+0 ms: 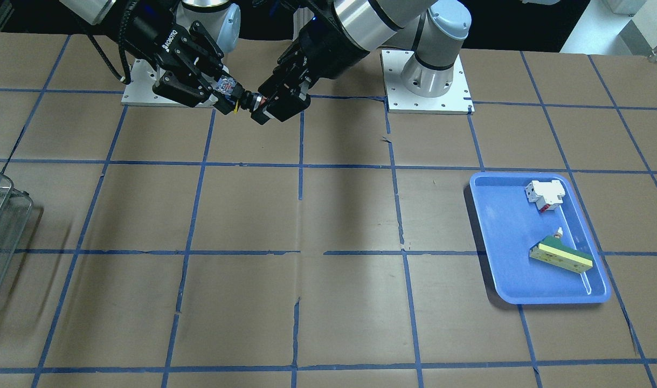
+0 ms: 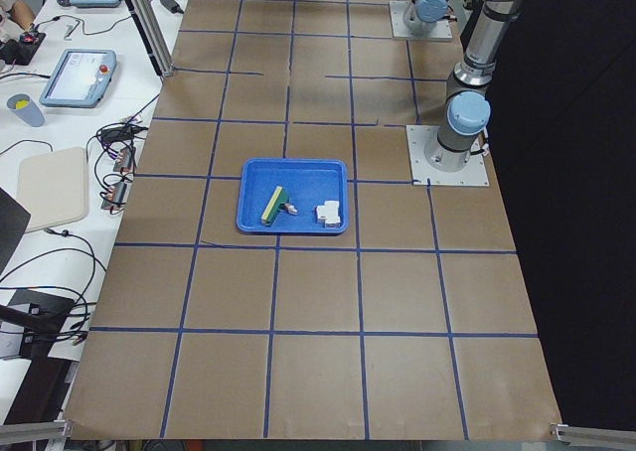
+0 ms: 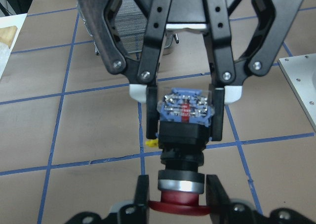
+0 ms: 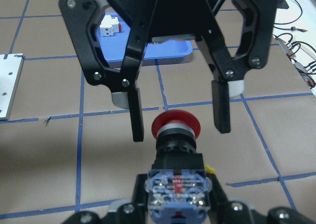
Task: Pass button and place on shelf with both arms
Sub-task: 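Open the left gripper and withdraw it while the right gripper carries the button away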
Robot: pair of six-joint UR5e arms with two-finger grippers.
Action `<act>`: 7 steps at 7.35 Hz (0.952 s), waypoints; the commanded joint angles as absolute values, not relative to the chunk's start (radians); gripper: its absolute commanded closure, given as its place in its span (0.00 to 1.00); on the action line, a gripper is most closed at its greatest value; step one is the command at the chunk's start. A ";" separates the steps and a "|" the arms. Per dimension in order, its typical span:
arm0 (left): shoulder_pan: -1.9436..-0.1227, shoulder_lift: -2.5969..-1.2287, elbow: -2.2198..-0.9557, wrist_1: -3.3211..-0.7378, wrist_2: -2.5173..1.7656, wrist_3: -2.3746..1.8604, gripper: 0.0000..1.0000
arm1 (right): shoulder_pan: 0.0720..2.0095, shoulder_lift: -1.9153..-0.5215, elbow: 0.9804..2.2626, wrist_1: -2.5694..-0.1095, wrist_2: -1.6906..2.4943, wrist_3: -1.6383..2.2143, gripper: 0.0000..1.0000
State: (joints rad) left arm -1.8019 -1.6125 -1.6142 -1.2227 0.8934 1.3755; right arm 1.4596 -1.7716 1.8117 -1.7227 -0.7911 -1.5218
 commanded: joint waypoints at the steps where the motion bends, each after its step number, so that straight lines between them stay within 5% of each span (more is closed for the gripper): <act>1: -1.802 -1.588 -1.599 -1.203 1.039 1.289 0.00 | 1.457 -1.772 1.807 -1.724 -0.795 -1.522 1.00; 7: -1.695 -1.510 -1.660 -1.378 1.547 0.792 0.00 | 1.131 -1.649 1.772 -1.735 -0.992 -1.503 1.00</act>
State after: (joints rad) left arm -1.7393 -1.5219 -1.6363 -1.3698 1.4476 0.8765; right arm 1.1920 -1.6939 1.7898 -1.7309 -0.9518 -1.5092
